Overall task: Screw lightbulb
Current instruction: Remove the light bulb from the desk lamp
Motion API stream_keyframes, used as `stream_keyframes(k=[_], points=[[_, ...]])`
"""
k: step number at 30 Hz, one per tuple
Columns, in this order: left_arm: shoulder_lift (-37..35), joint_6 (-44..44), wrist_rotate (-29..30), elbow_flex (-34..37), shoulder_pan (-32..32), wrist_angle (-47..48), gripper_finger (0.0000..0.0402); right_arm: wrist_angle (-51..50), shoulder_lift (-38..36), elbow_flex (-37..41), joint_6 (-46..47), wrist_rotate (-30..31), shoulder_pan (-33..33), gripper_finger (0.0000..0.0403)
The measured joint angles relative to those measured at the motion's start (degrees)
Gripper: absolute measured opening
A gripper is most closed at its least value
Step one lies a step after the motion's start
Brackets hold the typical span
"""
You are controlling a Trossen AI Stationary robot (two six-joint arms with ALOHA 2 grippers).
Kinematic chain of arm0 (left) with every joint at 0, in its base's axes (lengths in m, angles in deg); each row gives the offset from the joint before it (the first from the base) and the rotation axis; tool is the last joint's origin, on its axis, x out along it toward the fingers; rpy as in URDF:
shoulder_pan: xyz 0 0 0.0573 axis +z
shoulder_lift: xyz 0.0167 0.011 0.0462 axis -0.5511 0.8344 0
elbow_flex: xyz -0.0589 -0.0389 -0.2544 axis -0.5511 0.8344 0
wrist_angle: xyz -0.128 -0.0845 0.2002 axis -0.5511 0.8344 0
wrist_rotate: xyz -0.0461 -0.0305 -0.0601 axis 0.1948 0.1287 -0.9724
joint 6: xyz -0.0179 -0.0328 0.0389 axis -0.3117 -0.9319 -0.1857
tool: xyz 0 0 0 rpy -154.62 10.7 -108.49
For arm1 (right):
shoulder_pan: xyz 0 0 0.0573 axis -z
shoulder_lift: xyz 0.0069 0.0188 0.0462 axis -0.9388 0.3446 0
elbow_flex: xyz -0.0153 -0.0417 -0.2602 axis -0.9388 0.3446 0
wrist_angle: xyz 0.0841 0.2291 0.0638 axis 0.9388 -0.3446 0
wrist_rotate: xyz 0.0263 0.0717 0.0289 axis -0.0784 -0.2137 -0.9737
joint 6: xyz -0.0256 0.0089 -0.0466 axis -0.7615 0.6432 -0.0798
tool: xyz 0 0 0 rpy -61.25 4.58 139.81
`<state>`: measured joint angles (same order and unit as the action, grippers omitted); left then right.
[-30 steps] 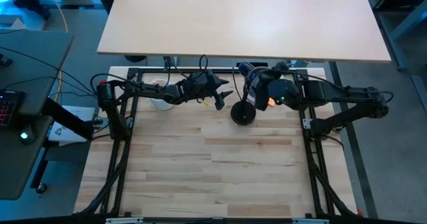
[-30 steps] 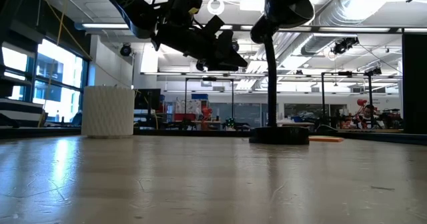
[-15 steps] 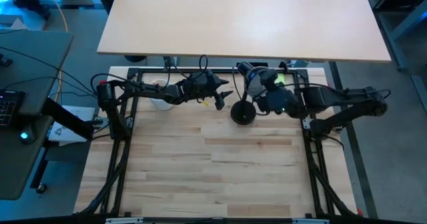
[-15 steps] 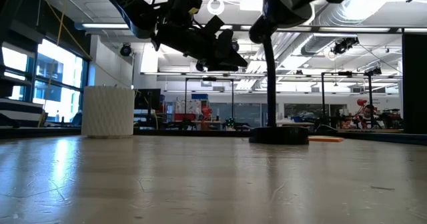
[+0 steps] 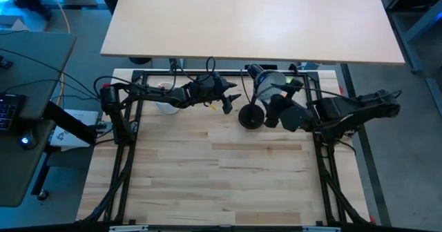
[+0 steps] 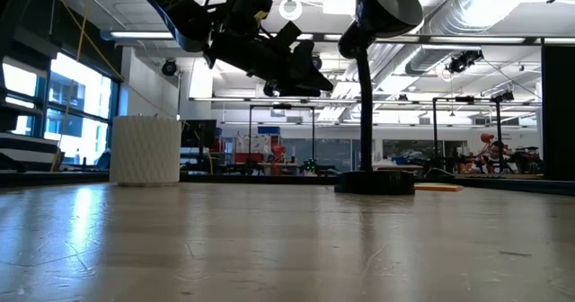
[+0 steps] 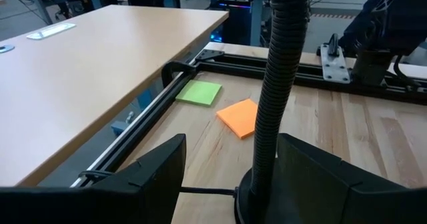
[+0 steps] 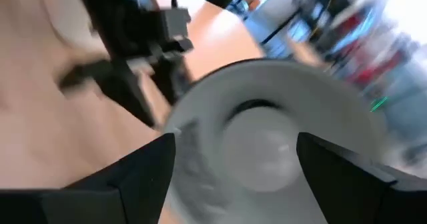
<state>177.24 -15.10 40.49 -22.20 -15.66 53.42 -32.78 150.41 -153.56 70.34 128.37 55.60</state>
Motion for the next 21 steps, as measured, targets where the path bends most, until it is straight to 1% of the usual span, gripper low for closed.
stream_keyframes(k=[2,5,7,9,10,12,14,21], points=[[0.00,0.00,0.01,0.00,0.00,-0.02,0.0229,-0.40,0.00,0.00,11.81,-2.41,0.76,0.0311],[0.00,0.00,-0.01,0.00,0.00,-0.01,0.0229,-1.44,0.01,0.00,30.79,-3.51,1.90,0.0311],[0.00,0.00,0.00,0.00,0.00,-0.02,0.0229,-4.01,0.00,-0.02,43.57,-4.82,2.51,0.0312],[0.00,0.00,0.00,0.00,0.00,-0.01,0.0229,-7.20,0.17,-0.04,50.82,-6.68,2.62,0.0312],[0.00,-0.01,0.00,0.00,0.00,0.00,0.0229,-8.43,0.53,-0.04,53.18,-6.38,2.64,0.0312],[0.00,-0.02,-0.01,0.00,0.00,0.00,0.0229,-9.88,1.22,-0.04,56.58,-3.89,2.62,0.0312],[0.00,-0.01,0.00,0.00,0.00,-0.02,0.0229,-9.74,1.62,-0.04,57.02,-2.37,2.90,0.0312],[0.00,-0.02,-0.01,0.00,0.00,0.04,0.0229,-9.11,1.90,-0.02,56.98,-2.08,5.70,0.0312]])
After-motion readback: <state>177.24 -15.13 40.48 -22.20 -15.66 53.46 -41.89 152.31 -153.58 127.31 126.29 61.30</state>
